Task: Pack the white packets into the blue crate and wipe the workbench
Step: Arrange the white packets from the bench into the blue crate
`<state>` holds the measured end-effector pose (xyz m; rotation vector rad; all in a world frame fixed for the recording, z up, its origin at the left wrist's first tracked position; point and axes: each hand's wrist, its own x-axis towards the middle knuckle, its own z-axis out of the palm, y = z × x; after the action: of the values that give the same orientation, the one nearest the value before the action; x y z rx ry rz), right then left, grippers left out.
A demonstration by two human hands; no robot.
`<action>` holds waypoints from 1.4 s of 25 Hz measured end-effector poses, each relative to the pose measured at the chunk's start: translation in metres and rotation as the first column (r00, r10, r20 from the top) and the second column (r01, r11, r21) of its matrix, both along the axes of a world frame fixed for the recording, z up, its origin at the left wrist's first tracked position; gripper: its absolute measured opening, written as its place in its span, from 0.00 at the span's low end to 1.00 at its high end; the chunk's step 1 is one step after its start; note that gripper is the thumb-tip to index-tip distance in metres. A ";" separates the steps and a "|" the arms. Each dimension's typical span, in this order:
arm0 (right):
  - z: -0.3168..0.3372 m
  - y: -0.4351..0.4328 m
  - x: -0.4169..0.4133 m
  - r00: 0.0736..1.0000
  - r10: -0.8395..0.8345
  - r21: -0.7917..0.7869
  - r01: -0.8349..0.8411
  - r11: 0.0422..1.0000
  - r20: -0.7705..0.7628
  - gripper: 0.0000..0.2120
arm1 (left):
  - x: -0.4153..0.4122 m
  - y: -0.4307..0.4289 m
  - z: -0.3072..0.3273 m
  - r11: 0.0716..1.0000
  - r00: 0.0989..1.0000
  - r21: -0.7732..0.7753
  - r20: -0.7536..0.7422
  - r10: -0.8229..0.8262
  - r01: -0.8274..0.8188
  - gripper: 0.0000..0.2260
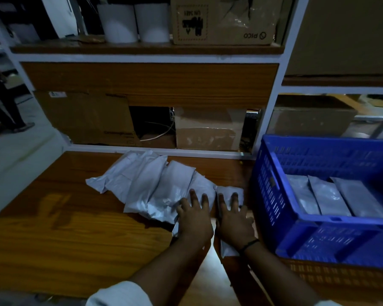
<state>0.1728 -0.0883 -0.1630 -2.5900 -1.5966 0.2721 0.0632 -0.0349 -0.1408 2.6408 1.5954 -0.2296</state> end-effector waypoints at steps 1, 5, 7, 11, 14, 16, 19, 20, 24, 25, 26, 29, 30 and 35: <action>0.000 0.000 0.000 1.000 0.005 0.005 -0.005 1.000 -0.011 0.37 | 0.000 0.002 0.001 1.000 1.000 0.003 0.015 0.006 -0.006 0.43; 0.009 -0.002 0.002 0.999 0.025 0.049 -0.023 0.999 -0.034 0.36 | -0.003 0.007 0.012 0.999 0.991 -0.006 0.127 0.039 -0.039 0.36; 0.021 -0.001 0.003 0.999 0.034 0.085 -0.033 0.996 -0.011 0.37 | -0.002 0.008 0.023 0.999 0.982 -0.005 0.182 0.045 -0.044 0.33; 0.062 0.008 0.004 0.999 0.040 0.181 -0.037 0.983 -0.010 0.37 | 0.000 0.013 0.056 0.997 0.939 0.014 0.335 0.072 -0.082 0.32; 0.102 0.016 0.010 0.998 0.052 0.275 -0.043 0.960 -0.023 0.36 | 0.004 0.015 0.096 0.995 0.904 0.024 0.421 0.076 -0.095 0.31; 0.130 0.018 0.015 0.998 0.055 0.317 -0.050 0.947 -0.006 0.36 | 0.009 0.011 0.124 0.996 0.884 0.045 0.464 0.052 -0.082 0.31; 0.167 0.016 0.030 0.998 0.019 0.365 -0.039 0.930 0.058 0.35 | 0.022 0.003 0.160 0.994 0.854 0.088 0.521 0.007 -0.062 0.29; 0.178 0.013 0.036 0.998 0.006 0.375 -0.031 0.926 0.068 0.35 | 0.029 0.001 0.169 0.994 0.847 0.089 0.531 -0.001 -0.055 0.29; 0.204 -0.006 0.073 0.997 -0.020 0.385 -0.009 0.923 0.071 0.36 | 0.068 -0.013 0.194 0.999 0.834 0.043 0.552 -0.023 -0.001 0.30; 0.208 -0.014 0.086 0.997 -0.030 0.381 0.000 0.925 0.073 0.37 | 0.082 -0.021 0.199 0.999 0.838 0.034 0.545 -0.031 0.014 0.30; 0.210 -0.022 0.101 0.996 -0.042 0.371 0.011 0.928 0.074 0.37 | 0.097 -0.029 0.202 0.999 0.843 0.029 0.537 -0.039 0.028 0.31; 0.212 -0.046 0.150 0.995 -0.077 0.339 0.053 0.939 0.058 0.38 | 0.147 -0.048 0.202 0.998 0.835 0.003 0.547 -0.056 0.064 0.31; 0.211 -0.055 0.167 0.995 -0.086 0.327 0.064 0.943 0.053 0.38 | 0.164 -0.053 0.197 0.997 0.827 -0.018 0.560 -0.051 0.074 0.30; 0.205 -0.101 0.273 0.994 -0.099 0.266 0.081 0.961 0.054 0.37 | 0.235 -0.073 0.167 0.991 0.852 -0.120 0.523 0.014 0.057 0.30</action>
<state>0.4459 -0.1891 0.0424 -2.4795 -1.4180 -0.0340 0.2978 -0.1082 0.0261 2.3353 1.3122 0.3498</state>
